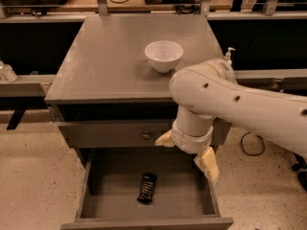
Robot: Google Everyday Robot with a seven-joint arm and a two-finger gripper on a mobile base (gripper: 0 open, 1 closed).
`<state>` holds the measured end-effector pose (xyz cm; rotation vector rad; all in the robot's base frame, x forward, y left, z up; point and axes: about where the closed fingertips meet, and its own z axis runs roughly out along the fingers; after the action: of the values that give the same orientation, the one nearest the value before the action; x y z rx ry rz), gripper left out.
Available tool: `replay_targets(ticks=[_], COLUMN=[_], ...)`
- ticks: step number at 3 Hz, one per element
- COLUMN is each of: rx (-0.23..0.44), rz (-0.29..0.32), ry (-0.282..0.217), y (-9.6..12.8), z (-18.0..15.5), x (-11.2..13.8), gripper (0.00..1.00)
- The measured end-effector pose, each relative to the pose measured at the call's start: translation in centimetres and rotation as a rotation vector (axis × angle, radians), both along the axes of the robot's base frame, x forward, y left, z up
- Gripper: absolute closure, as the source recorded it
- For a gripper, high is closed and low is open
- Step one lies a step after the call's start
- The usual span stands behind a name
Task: Pick rxbar chocolate from middle drawer and place on counter
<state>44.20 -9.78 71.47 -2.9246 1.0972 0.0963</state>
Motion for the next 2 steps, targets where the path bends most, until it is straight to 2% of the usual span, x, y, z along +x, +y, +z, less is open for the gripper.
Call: replay_targets(ticks=[1, 2], rx=[-0.015, 0.010], rz=[0.168, 0.181], ry=[-0.081, -0.126], y=[0.42, 1.24], z=[-3.70, -4.23], x=[-0.72, -0.05], gripper=[0.00, 0.00])
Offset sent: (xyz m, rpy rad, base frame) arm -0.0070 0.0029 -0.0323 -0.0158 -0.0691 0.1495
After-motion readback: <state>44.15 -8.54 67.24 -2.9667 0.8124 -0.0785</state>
